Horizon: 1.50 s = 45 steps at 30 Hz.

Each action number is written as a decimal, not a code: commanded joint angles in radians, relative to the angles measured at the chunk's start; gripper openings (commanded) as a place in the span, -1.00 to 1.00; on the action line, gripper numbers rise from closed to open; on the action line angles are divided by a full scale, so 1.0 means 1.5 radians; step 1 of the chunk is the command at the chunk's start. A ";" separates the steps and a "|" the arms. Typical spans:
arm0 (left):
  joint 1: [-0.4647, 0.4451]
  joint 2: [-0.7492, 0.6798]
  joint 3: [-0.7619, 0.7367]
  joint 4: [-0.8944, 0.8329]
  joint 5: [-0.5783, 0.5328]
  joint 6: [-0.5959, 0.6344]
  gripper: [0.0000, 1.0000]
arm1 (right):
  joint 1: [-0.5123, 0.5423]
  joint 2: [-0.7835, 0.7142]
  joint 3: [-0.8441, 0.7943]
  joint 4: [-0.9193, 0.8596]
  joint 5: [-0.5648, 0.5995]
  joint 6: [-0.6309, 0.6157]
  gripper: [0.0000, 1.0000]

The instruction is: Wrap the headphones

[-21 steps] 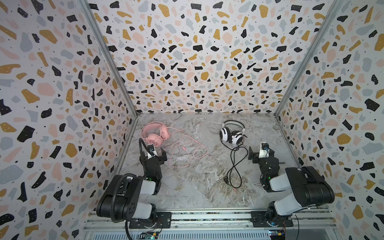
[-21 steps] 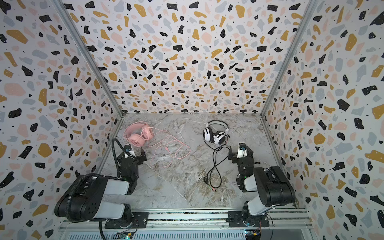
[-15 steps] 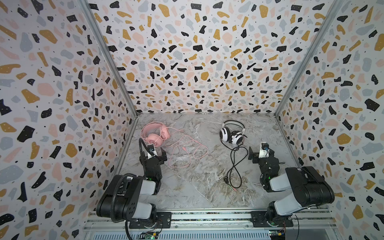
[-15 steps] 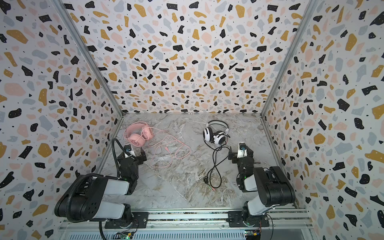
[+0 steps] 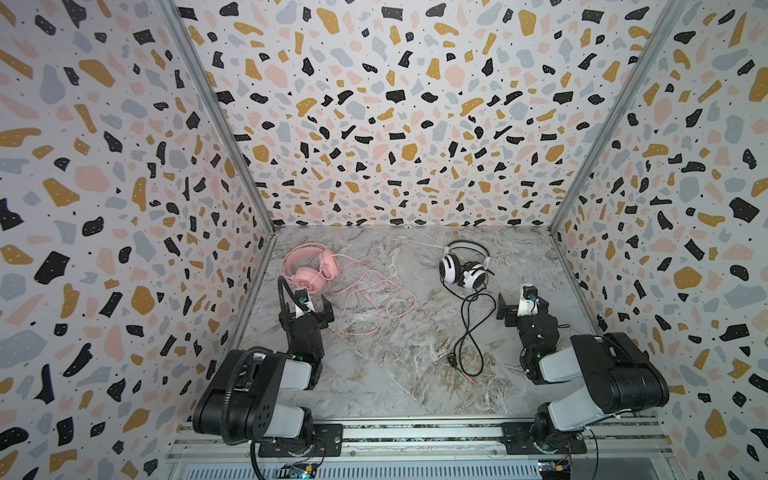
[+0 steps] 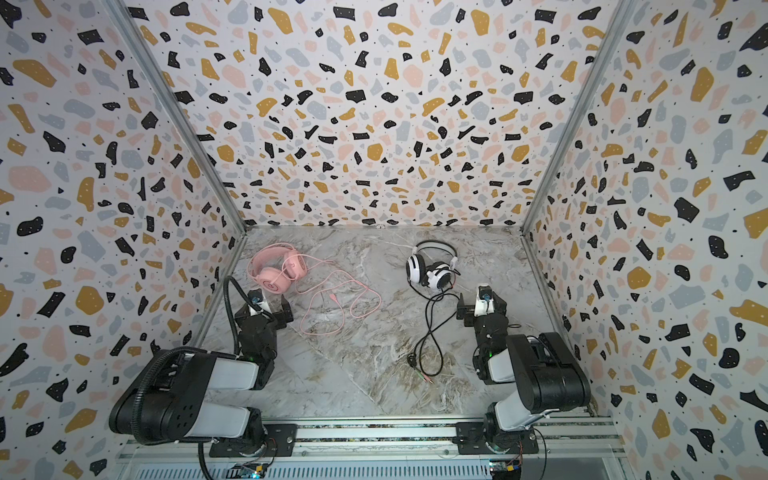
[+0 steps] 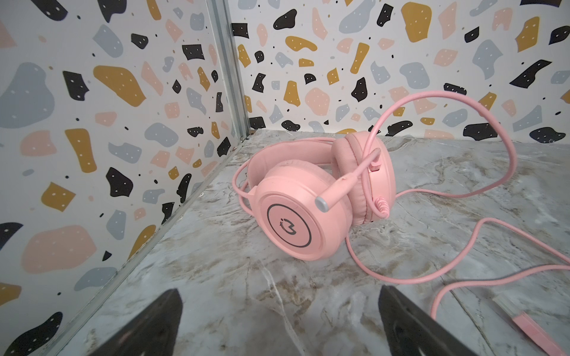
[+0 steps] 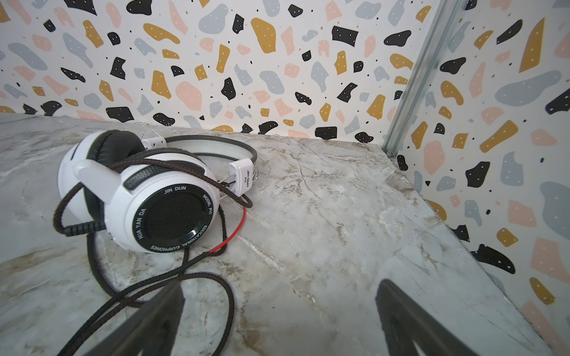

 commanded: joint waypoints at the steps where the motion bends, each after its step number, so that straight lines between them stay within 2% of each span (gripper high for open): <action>1: 0.005 -0.005 0.012 0.030 0.002 0.007 1.00 | -0.001 -0.013 0.011 0.000 -0.005 0.008 0.98; 32: 0.005 -0.006 0.011 0.030 0.001 0.007 1.00 | -0.001 -0.014 0.009 0.002 -0.002 0.006 0.98; 36: 0.005 -0.006 0.011 0.030 0.001 0.007 1.00 | 0.026 -0.013 -0.011 0.044 0.058 -0.006 0.98; 41: 0.005 -0.007 0.010 0.032 -0.001 0.008 1.00 | 0.034 -0.025 -0.017 0.047 0.091 -0.003 0.98; 45: 0.005 -0.039 0.037 -0.039 0.005 0.009 1.00 | 0.043 -0.069 -0.020 0.019 0.100 -0.012 0.99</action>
